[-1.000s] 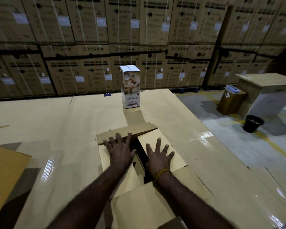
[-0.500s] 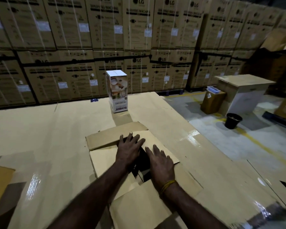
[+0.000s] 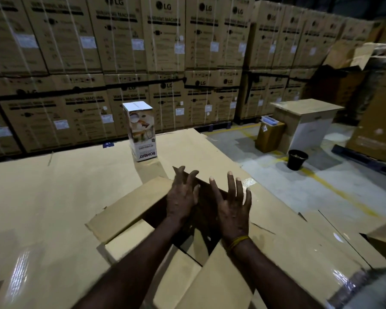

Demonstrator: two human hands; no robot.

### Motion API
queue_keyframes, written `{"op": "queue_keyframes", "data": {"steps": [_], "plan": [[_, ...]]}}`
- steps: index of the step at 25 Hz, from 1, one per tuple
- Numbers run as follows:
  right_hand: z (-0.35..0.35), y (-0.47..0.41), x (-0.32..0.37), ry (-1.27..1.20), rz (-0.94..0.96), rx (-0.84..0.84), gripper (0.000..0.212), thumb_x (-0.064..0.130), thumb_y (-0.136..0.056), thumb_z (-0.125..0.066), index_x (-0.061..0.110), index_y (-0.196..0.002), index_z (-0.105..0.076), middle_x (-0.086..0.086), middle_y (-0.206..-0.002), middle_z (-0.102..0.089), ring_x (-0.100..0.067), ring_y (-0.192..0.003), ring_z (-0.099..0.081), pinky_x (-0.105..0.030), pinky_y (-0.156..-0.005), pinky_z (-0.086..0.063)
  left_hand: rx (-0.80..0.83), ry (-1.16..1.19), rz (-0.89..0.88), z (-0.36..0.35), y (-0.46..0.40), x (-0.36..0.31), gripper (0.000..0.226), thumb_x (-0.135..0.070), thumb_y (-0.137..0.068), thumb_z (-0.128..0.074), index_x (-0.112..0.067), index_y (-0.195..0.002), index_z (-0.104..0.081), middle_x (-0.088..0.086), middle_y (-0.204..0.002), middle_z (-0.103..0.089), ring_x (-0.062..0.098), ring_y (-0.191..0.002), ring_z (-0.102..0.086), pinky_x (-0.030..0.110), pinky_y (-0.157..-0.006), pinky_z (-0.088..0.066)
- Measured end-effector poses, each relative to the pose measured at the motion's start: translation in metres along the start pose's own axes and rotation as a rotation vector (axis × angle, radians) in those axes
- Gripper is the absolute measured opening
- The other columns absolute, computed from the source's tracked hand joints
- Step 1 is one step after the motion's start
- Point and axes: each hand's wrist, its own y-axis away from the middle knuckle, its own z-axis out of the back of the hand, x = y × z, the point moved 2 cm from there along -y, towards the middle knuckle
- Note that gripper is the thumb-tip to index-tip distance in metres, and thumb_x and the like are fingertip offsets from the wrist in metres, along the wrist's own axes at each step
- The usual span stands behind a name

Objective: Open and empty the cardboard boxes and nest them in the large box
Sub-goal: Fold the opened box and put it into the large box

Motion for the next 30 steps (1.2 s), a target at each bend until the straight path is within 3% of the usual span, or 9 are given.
{"op": "queue_keyframes", "data": {"steps": [3, 7, 9, 12, 15, 19, 21, 25, 30], "plan": [[-0.015, 0.001, -0.001, 0.021, -0.048, 0.095, 0.107, 0.027, -0.074, -0.076, 0.028, -0.158, -0.011, -0.02, -0.164, 0.003, -0.049, -0.148, -0.004, -0.069, -0.113, -0.014, 0.114, 0.08, -0.055, -0.017, -0.003, -0.004, 0.085, -0.033, -0.095, -0.057, -0.039, -0.156, 0.002, 0.002, -0.164, 0.019, 0.032, -0.14, -0.039, 0.036, -0.061, -0.059], [-0.03, -0.001, 0.002, -0.012, -0.113, 0.244, 0.115, 0.035, -0.066, -0.08, 0.025, -0.158, -0.012, -0.022, -0.163, 0.009, -0.056, -0.145, 0.003, -0.073, -0.11, -0.013, 0.191, 0.076, -0.116, -0.026, -0.012, -0.001, 0.098, -0.031, -0.092, -0.061, -0.043, -0.153, 0.016, -0.001, -0.161, 0.029, 0.034, -0.146, -0.027, 0.04, -0.078, -0.059], [-0.036, -0.001, 0.001, -0.032, -0.158, 0.3, 0.106, 0.034, -0.072, -0.076, 0.024, -0.158, -0.015, -0.021, -0.162, 0.015, -0.058, -0.143, 0.009, -0.071, -0.11, -0.014, 0.296, 0.005, -0.133, -0.035, -0.017, 0.003, 0.095, -0.034, -0.094, -0.058, -0.047, -0.151, 0.016, 0.001, -0.162, 0.026, 0.036, -0.146, -0.025, 0.049, -0.096, -0.052], [-0.051, 0.001, -0.001, -0.029, -0.158, 0.584, 0.087, 0.039, -0.092, -0.057, 0.024, -0.158, -0.003, -0.017, -0.163, 0.016, -0.059, -0.142, 0.012, -0.065, -0.116, -0.016, 0.577, -0.197, -0.181, -0.057, -0.009, 0.013, 0.082, -0.036, -0.098, -0.052, -0.043, -0.154, 0.007, 0.004, -0.165, 0.015, 0.037, -0.151, -0.006, 0.059, -0.114, -0.028], [-0.055, 0.001, -0.001, -0.065, -0.13, 0.774, 0.075, 0.035, -0.097, -0.048, 0.025, -0.157, -0.006, -0.014, -0.161, -0.018, -0.047, -0.144, -0.019, -0.059, -0.111, -0.03, 0.681, -0.194, -0.153, -0.07, 0.002, 0.021, 0.074, -0.031, -0.097, -0.055, -0.042, -0.154, -0.011, 0.001, -0.165, -0.001, 0.035, -0.151, 0.006, 0.064, -0.114, -0.022], [-0.049, 0.0, -0.003, -0.13, -0.114, 0.687, 0.06, 0.027, -0.096, -0.046, 0.027, -0.151, -0.023, -0.01, -0.138, -0.047, -0.03, -0.123, -0.048, -0.048, -0.097, -0.045, 0.681, -0.135, -0.126, -0.061, 0.004, 0.02, 0.068, -0.03, -0.096, -0.057, -0.039, -0.152, -0.021, 0.001, -0.164, -0.008, 0.033, -0.151, 0.004, 0.065, -0.112, -0.026], [-0.045, 0.003, -0.003, -0.144, -0.109, 0.634, 0.059, 0.028, -0.095, -0.047, 0.027, -0.15, -0.026, -0.009, -0.141, -0.045, -0.029, -0.127, -0.044, -0.048, -0.102, -0.04, 0.694, -0.11, -0.095, -0.055, 0.012, 0.02, 0.073, -0.031, -0.095, -0.058, -0.04, -0.154, -0.016, 0.0, -0.165, 0.0, 0.033, -0.151, 0.0, 0.064, -0.113, -0.026], [-0.025, 0.027, 0.009, -0.175, -0.081, 0.633, 0.057, 0.038, -0.097, -0.043, 0.03, -0.152, -0.03, -0.009, -0.161, -0.019, -0.031, -0.148, -0.015, -0.055, -0.118, -0.012, 0.697, -0.168, -0.075, -0.042, 0.041, 0.03, 0.073, -0.042, -0.095, -0.054, -0.044, -0.153, -0.01, 0.002, -0.165, 0.011, 0.036, -0.15, -0.01, 0.061, -0.113, -0.028], [0.023, 0.08, 0.046, -0.273, -0.005, 0.711, 0.054, 0.054, -0.099, -0.024, 0.034, -0.143, -0.048, -0.005, -0.166, -0.004, -0.026, -0.152, 0.004, -0.055, -0.119, 0.008, 0.65, -0.267, -0.06, 0.003, 0.083, 0.058, 0.048, -0.054, -0.101, -0.034, -0.045, -0.148, -0.029, 0.003, -0.166, 0.007, 0.033, -0.152, -0.002, 0.06, -0.117, -0.011]]}}
